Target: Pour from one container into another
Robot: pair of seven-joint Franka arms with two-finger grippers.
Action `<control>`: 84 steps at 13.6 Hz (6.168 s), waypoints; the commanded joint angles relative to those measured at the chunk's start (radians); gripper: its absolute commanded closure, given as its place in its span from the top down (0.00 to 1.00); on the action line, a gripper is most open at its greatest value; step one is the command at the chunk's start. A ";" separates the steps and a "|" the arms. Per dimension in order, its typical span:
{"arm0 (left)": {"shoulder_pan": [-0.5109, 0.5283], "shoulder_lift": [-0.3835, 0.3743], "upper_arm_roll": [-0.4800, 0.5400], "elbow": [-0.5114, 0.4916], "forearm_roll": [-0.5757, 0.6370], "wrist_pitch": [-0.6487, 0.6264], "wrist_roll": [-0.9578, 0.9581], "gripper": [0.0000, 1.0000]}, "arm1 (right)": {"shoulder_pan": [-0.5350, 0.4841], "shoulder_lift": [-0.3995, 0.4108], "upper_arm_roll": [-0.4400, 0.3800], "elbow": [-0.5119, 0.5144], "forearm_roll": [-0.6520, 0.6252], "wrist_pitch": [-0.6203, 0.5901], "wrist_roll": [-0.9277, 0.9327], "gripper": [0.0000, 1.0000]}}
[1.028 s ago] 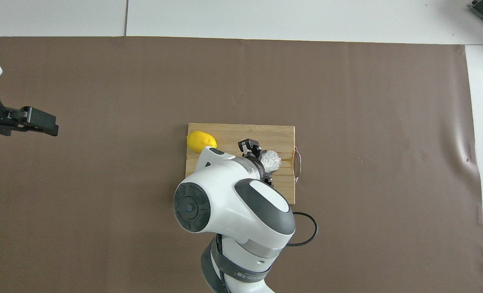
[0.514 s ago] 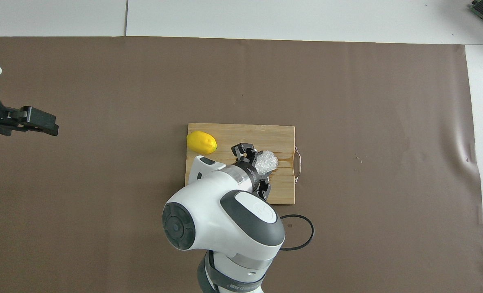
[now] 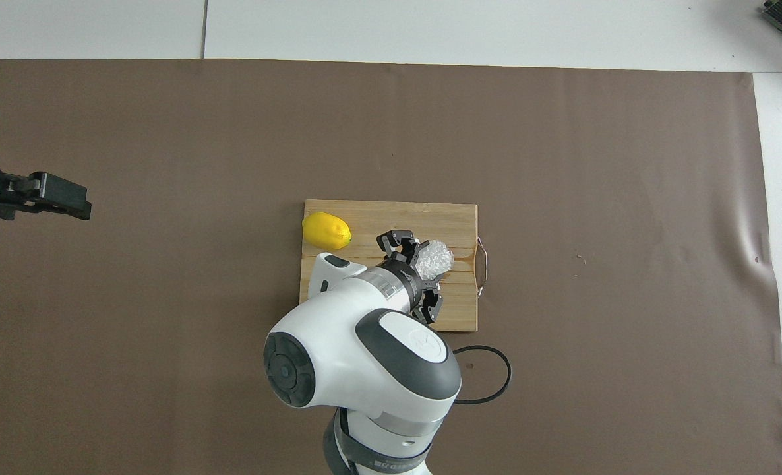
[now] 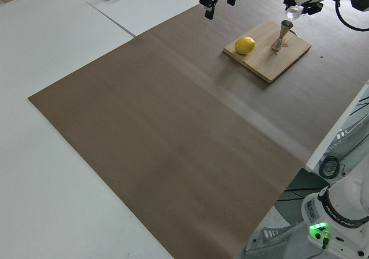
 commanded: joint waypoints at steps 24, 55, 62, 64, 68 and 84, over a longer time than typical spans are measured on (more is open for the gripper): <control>0.003 0.007 0.001 0.006 -0.002 0.008 0.021 1.00 | -0.318 -0.097 0.011 -0.105 0.509 0.159 -0.271 0.00; 0.008 0.022 -0.002 0.062 -0.003 -0.021 0.043 1.00 | -1.031 -0.166 -0.001 -0.425 1.028 0.236 -1.046 1.00; 0.008 0.024 -0.002 0.064 -0.003 -0.019 0.043 1.00 | -1.029 -0.294 0.013 -0.369 0.869 0.158 -0.483 1.00; 0.008 0.024 -0.002 0.065 -0.003 -0.019 0.043 1.00 | -0.978 -0.321 0.016 -0.334 0.853 0.159 -0.241 1.00; 0.008 0.024 -0.002 0.065 -0.002 -0.018 0.043 1.00 | -0.877 -0.307 0.019 -0.183 0.747 0.112 0.196 1.00; 0.005 0.027 -0.002 0.065 -0.003 -0.016 0.041 1.00 | -0.751 -0.310 0.022 0.100 0.667 -0.201 1.153 1.00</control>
